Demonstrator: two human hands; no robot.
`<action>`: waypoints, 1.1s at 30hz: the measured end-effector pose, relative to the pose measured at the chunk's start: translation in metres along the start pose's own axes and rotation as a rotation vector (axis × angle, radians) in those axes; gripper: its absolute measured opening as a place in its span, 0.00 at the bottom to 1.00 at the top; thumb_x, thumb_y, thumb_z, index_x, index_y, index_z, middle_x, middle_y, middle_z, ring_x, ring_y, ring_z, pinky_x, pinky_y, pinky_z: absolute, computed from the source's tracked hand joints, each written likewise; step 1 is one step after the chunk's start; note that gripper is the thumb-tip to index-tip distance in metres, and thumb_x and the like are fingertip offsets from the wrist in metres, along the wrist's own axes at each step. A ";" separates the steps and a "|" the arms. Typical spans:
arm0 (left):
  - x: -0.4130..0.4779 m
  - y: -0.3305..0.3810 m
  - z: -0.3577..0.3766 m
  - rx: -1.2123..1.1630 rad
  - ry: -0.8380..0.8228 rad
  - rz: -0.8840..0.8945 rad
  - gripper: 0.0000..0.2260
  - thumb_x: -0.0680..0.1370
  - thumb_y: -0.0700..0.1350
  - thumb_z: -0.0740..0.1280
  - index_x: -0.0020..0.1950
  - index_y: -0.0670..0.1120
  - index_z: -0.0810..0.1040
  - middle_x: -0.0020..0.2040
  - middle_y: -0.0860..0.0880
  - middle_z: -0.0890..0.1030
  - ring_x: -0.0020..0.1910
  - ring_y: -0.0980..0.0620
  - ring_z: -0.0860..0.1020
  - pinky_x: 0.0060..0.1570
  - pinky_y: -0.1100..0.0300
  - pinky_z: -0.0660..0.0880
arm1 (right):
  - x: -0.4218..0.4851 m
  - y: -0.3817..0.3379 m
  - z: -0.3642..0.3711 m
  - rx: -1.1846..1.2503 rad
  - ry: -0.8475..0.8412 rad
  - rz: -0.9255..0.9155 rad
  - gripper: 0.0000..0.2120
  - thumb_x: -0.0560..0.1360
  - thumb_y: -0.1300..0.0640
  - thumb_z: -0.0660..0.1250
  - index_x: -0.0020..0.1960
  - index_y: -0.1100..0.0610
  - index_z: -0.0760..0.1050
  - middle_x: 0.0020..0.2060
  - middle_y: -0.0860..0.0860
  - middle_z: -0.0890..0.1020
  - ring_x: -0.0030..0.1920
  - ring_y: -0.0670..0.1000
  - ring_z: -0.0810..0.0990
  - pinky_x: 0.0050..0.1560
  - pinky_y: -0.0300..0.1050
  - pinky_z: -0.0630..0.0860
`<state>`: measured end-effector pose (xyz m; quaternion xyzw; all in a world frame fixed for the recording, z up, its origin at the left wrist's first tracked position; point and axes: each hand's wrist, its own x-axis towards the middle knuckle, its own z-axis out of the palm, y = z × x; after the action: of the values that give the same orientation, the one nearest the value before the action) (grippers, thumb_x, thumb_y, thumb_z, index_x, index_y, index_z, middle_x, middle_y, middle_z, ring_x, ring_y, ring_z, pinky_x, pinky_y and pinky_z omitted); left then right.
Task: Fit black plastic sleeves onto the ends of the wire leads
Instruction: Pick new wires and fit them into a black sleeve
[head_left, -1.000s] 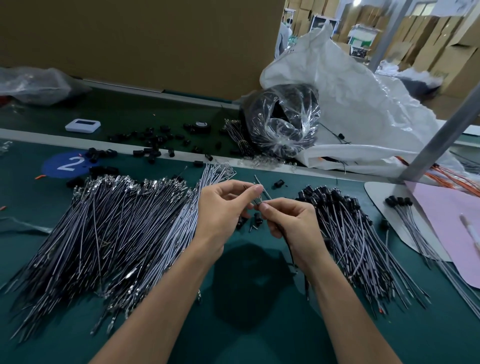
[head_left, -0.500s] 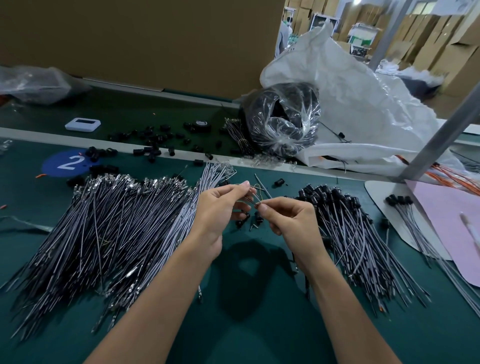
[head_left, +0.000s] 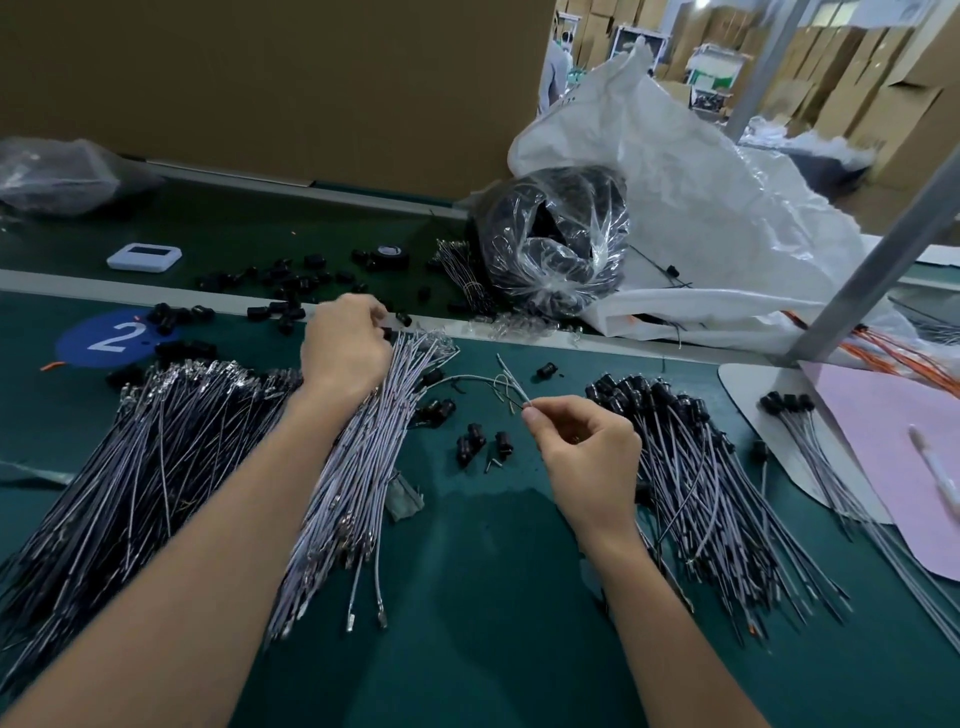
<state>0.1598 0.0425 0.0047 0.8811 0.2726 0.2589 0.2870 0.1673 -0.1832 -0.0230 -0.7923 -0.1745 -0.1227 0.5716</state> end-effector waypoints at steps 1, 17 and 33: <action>0.011 -0.002 0.004 0.044 -0.028 0.034 0.15 0.78 0.33 0.64 0.63 0.42 0.80 0.59 0.43 0.82 0.58 0.43 0.79 0.58 0.51 0.77 | 0.000 0.000 0.000 -0.007 0.002 -0.009 0.03 0.72 0.62 0.74 0.43 0.55 0.84 0.34 0.47 0.83 0.34 0.43 0.79 0.37 0.33 0.75; -0.025 0.023 -0.004 -0.570 -0.309 0.033 0.07 0.78 0.35 0.68 0.52 0.44 0.82 0.48 0.47 0.84 0.41 0.53 0.85 0.44 0.62 0.81 | 0.000 -0.004 -0.002 -0.018 0.016 -0.091 0.03 0.75 0.61 0.71 0.43 0.58 0.81 0.36 0.49 0.80 0.34 0.43 0.75 0.37 0.34 0.70; -0.085 0.026 0.005 -0.745 -0.220 0.001 0.12 0.72 0.37 0.75 0.46 0.55 0.85 0.36 0.55 0.85 0.37 0.59 0.82 0.42 0.67 0.76 | 0.000 -0.005 0.001 -0.085 0.079 -0.218 0.02 0.74 0.65 0.72 0.46 0.61 0.83 0.40 0.51 0.80 0.39 0.47 0.78 0.41 0.37 0.74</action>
<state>0.1102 -0.0303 -0.0075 0.7393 0.1270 0.2442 0.6146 0.1652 -0.1812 -0.0187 -0.7867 -0.2318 -0.2225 0.5272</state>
